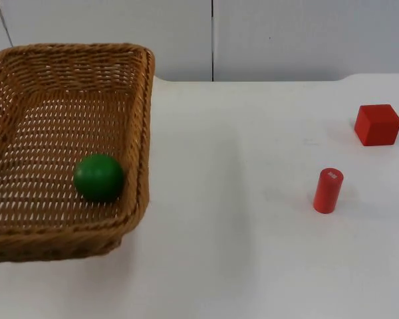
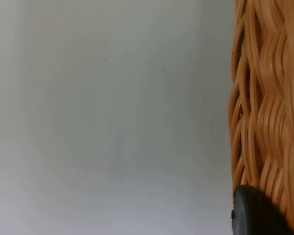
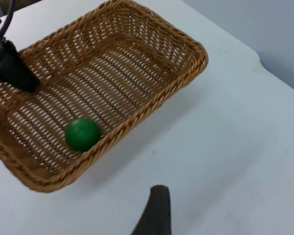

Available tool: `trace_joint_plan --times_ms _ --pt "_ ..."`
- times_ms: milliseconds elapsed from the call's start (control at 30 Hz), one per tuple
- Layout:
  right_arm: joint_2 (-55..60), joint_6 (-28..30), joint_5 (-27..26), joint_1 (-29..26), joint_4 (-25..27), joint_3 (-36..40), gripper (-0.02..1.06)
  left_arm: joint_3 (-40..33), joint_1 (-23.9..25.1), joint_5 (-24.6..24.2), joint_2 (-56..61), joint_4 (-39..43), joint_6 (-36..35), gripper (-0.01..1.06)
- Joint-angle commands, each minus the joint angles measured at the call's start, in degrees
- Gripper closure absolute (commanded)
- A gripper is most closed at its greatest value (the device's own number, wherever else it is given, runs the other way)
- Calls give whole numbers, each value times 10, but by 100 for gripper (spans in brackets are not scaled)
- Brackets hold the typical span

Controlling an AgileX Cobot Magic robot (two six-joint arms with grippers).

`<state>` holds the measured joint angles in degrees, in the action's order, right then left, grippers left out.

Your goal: Pick up the basket with the left hand and place the object to the left of the red cylinder into the basket with the right hand.

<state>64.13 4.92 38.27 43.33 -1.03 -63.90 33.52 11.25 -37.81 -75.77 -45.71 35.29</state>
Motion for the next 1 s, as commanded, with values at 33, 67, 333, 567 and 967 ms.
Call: trace_joint_plan --times_ms 33,67,333,567,967 --pt "-4 -15 -7 -3 -1 4 32 11 -15 27 -45 -86 49 105" --pt "-4 -19 -7 -3 -1 4 32 25 -32 38 -78 -114 75 105" --pt "-4 -30 0 -3 -1 4 32 147 -119 109 -251 -143 93 105" --pt "-4 -30 -6 -3 -3 4 32 268 -168 116 -388 -153 94 105" --pt "-4 -30 -1 -3 -3 4 32 347 -205 141 -480 -155 94 88"
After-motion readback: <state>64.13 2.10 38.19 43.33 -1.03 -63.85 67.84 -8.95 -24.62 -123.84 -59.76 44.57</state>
